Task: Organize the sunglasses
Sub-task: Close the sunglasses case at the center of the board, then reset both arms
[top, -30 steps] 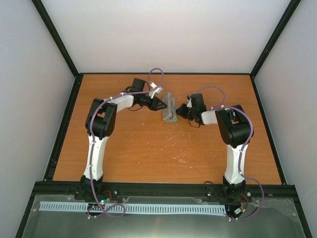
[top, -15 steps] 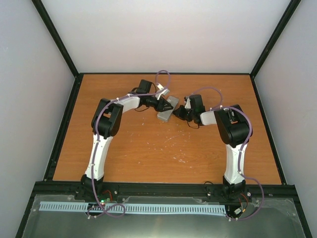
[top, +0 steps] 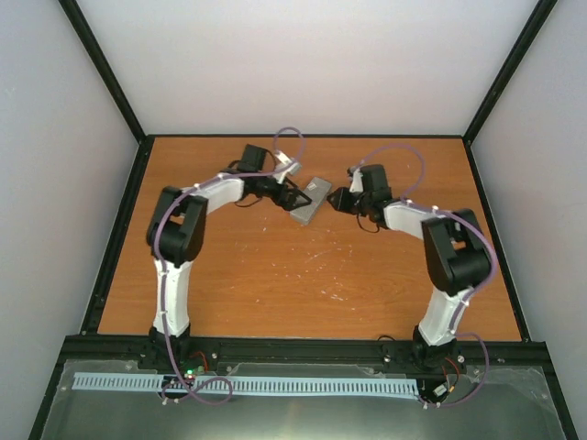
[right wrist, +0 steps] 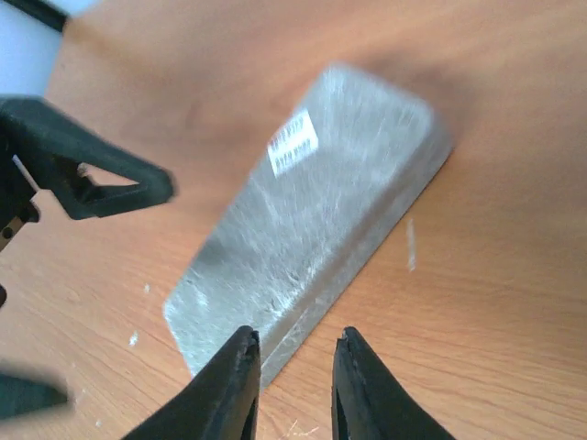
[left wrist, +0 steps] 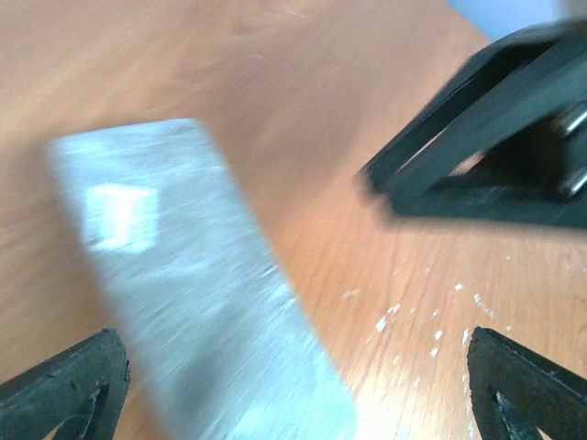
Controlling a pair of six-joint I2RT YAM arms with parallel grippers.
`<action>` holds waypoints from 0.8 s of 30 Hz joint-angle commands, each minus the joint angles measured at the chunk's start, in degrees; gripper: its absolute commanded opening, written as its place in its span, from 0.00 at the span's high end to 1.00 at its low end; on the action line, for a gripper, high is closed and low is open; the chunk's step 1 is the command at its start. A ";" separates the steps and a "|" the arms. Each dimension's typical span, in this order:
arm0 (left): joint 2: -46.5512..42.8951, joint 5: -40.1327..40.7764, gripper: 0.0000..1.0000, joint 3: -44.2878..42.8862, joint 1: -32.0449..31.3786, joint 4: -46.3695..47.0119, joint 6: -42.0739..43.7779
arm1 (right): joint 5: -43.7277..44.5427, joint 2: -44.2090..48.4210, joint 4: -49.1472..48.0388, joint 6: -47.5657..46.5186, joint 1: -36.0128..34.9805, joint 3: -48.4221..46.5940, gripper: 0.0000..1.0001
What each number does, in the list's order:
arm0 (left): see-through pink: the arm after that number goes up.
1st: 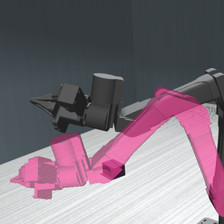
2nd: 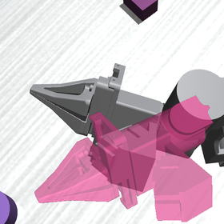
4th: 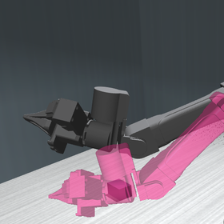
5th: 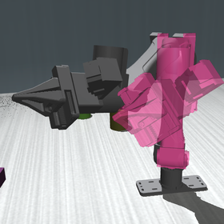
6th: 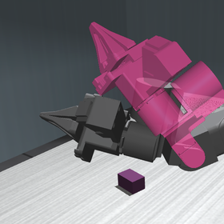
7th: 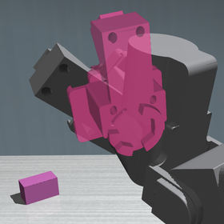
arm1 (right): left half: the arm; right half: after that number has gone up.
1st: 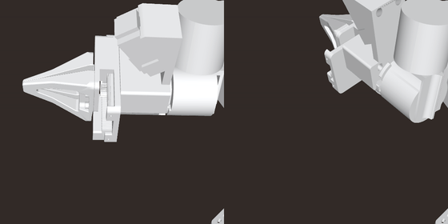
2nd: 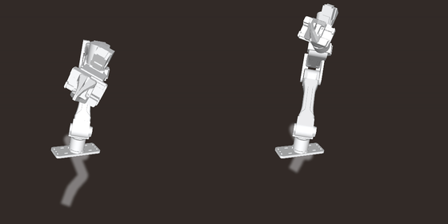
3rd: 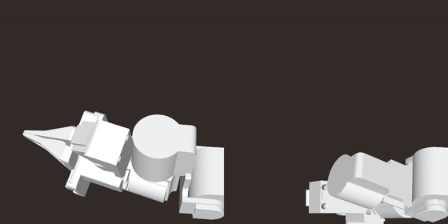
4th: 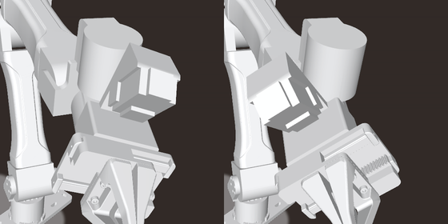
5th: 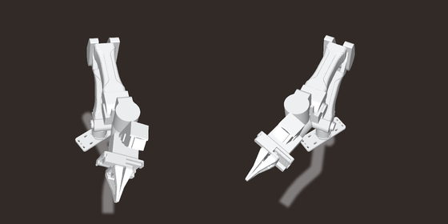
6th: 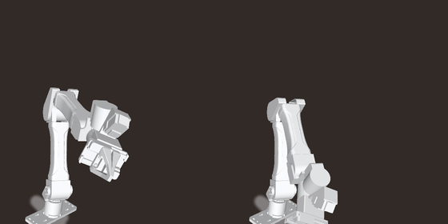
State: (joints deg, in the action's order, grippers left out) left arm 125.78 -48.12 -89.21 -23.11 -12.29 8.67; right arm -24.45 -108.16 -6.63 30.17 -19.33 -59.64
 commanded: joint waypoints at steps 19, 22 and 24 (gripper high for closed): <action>-40.31 22.77 0.01 27.51 20.92 -8.36 4.13 | 7.93 26.54 23.93 -19.27 11.69 5.75 0.00; -40.17 22.82 0.01 27.44 20.93 -8.34 3.92 | 8.77 26.65 23.78 -18.16 11.69 5.87 0.00; -39.66 22.48 0.00 27.38 20.98 -8.44 3.78 | 8.79 26.44 24.03 -18.23 11.69 5.88 0.00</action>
State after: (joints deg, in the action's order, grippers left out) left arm 87.46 -25.82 -60.71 -2.66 -20.82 12.69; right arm -16.93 -83.20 16.53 11.79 -7.64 -52.84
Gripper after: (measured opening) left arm 0.995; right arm 0.999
